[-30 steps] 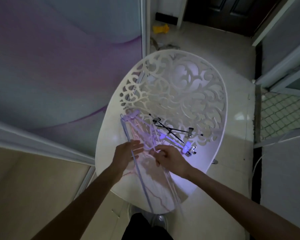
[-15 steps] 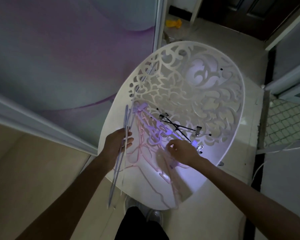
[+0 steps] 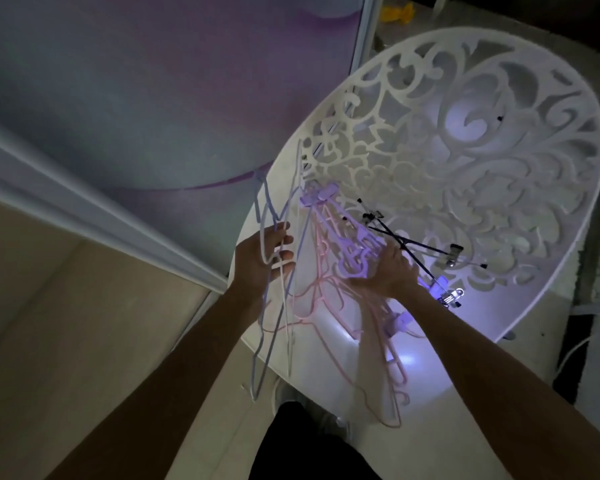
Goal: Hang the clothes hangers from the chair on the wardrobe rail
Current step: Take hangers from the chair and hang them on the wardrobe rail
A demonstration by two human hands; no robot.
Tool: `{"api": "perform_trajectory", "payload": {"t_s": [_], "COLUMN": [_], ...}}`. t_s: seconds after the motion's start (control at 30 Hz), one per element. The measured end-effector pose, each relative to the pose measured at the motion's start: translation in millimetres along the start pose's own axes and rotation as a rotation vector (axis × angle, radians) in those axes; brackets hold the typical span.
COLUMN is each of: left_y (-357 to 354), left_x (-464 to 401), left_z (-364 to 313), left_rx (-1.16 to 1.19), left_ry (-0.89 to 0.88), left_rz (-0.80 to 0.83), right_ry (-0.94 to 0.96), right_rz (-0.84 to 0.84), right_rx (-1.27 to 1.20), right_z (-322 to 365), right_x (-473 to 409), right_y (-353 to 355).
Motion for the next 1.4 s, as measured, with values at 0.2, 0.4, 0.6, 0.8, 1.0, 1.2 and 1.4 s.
{"api": "perform_trajectory", "payload": {"t_s": [0.2,0.4,0.6,0.8,1.0,1.2,1.4], "left_y": [-12,-20,-20,-19,-20,-24,-29], "left_x": [-4,-6,-10,-13,-18,-21,-16], "left_z": [11,12,20,24,20,19,9], "left_rx": [0.033,0.065,0.069,0.013,-0.036,-0.037,0.034], "left_ry": [0.056,0.063,0.107,0.084,0.085,0.076,0.000], "left_rz": [-0.005,-0.011,0.024,0.032,0.045,0.041,0.015], "right_ry": [0.110,0.195,-0.090,0.059,0.060,0.022,0.092], "right_rz": [-0.090,-0.152,-0.027,-0.194,-0.308,0.113,0.719], "right_rx": [-0.073,-0.291,-0.106,0.184,-0.099,-0.782,-1.228], "right_z": [-10,-16,-62,-54,-68,-86,-57], "right_x": [-15,-4,28,35,35,26,54], "right_y": [9,21,-17,-11,-6,3,-1]}}
Point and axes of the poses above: each hand's wrist, its own x-axis away from the middle knuckle, its own y-axis out of the back of the hand, z = x × y, the point moved 6 cm from there along -x, towards the middle knuckle, and after that the axes turned 15 degrees about x, right-handed, at the moved point
